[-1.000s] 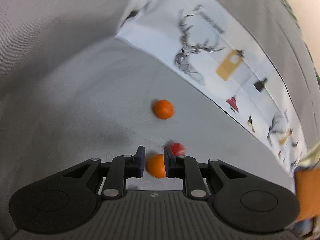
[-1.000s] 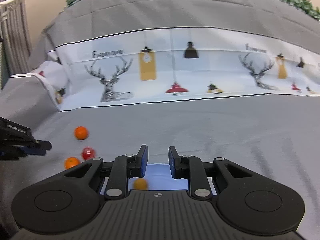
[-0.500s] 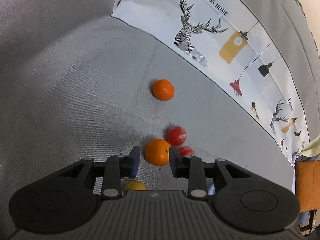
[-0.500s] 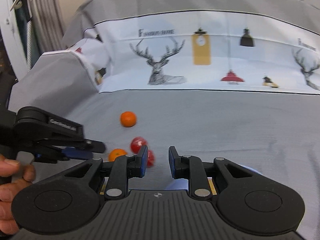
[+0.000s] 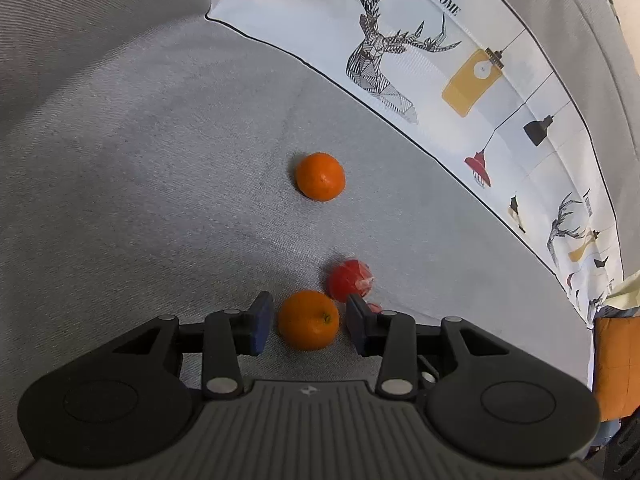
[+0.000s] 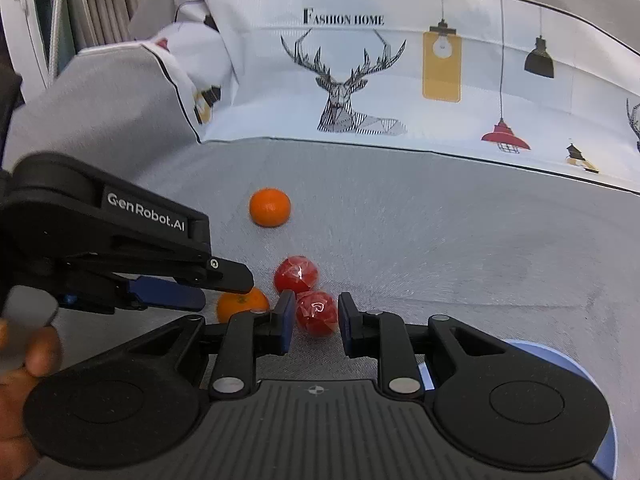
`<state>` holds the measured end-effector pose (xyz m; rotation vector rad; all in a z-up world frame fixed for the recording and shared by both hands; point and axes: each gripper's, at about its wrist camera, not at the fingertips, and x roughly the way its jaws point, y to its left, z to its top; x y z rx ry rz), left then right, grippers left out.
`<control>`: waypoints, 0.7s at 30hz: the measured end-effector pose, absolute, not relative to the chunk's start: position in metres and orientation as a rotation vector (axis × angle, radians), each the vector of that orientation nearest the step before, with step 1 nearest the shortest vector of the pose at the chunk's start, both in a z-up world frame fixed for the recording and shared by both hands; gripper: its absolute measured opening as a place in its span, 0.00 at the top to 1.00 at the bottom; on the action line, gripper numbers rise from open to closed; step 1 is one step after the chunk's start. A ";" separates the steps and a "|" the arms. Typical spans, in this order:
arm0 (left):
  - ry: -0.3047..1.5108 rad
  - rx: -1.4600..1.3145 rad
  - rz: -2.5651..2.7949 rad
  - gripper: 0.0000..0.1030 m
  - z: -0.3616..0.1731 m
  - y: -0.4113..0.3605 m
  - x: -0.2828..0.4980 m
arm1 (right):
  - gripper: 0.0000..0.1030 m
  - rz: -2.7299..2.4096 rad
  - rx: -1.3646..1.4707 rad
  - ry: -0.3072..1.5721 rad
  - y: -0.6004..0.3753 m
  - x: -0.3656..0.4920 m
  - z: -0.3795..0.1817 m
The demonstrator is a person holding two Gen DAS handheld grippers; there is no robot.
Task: Organize fruits
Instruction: 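Move left gripper to a mandarin while right gripper reaches a red wrapped fruit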
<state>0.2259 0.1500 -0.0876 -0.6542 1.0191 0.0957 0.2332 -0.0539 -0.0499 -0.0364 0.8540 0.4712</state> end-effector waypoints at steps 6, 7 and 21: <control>1.043 -0.605 0.088 0.56 -0.092 0.141 0.233 | 0.72 0.472 -0.072 0.877 -0.044 0.241 -0.061; 1.048 -0.604 0.089 0.57 -0.093 0.140 0.233 | 0.71 0.469 -0.084 0.873 -0.042 0.241 -0.062; 1.015 -0.530 0.151 0.62 -0.083 0.146 0.223 | 0.73 0.485 -0.090 0.818 -0.042 0.235 -0.054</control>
